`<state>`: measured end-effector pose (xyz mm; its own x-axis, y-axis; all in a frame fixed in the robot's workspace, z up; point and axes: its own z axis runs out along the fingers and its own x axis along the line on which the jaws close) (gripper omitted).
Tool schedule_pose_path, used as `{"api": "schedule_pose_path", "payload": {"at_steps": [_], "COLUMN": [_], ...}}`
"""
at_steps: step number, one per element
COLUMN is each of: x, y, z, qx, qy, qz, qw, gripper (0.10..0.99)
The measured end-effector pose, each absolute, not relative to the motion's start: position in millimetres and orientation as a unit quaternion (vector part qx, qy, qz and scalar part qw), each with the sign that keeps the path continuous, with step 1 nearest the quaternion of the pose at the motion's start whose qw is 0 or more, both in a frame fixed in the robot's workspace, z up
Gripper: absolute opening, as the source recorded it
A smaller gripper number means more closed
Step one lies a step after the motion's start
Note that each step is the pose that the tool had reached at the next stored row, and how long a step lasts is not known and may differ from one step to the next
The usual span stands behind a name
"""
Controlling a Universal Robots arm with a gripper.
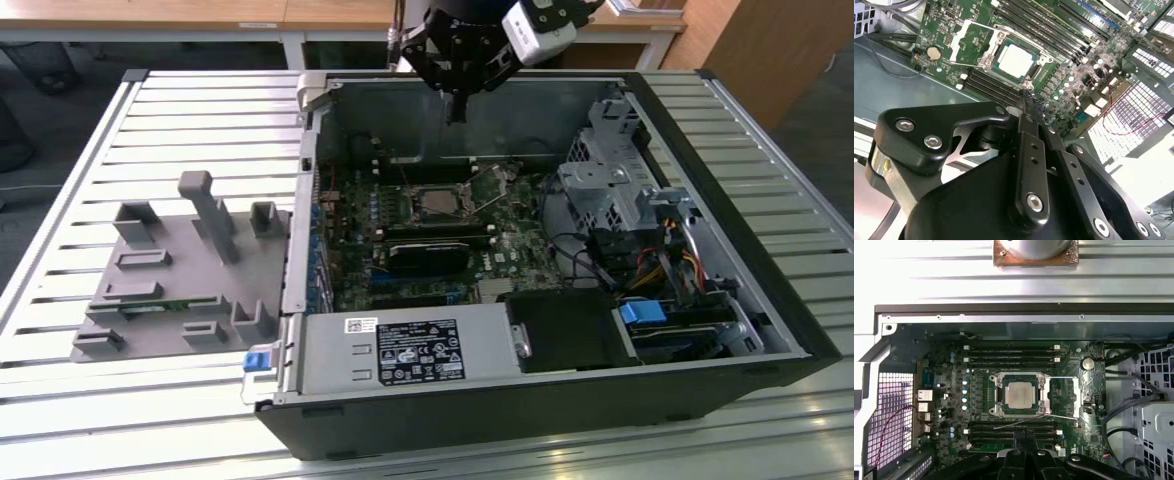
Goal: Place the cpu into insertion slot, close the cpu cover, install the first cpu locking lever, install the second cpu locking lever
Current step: 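Close the cpu cover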
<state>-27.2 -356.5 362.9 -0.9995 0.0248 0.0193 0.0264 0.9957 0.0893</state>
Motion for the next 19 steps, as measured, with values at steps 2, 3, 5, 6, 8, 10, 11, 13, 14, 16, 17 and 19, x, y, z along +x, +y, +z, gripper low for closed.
{"api": "schedule_pose_path", "payload": {"at_steps": [2,3,5,6,8,10,11,13,14,16,17,19], "x": [-27.2,-27.2,-27.2,-27.2,-27.2,-27.2,-27.2,-27.2,-27.2,-27.1,-27.1,-27.1], "y": [-356.5,-356.5,-356.5,-356.5,-356.5,-356.5,-356.5,-356.5,-356.5,-356.4,-356.3,-356.2], "z": [362.9,362.9,362.9,362.9,362.9,362.9,362.9,362.9,362.9,362.9,362.8,362.7], "qx": [-0.013,-0.013,-0.013,-0.013,-0.013,-0.013,-0.013,-0.013,-0.013,-0.021,-0.028,-0.044], "qy": [-0.999,-0.999,-0.999,-0.999,-0.999,-0.999,-0.999,-0.999,-0.999,-0.999,-0.999,-0.998], "qz": [-0.045,-0.045,-0.045,-0.045,-0.045,-0.045,-0.045,-0.045,-0.045,-0.045,-0.045,-0.045], "qw": [0.009,0.009,0.009,0.009,0.009,0.009,0.009,0.009,0.009,0.009,0.008,0.008], "gripper": [0.106,0.106,0.106,0.106,0.106,0.106,0.106,0.106,0.106,0.106,0.106,0.106]}}
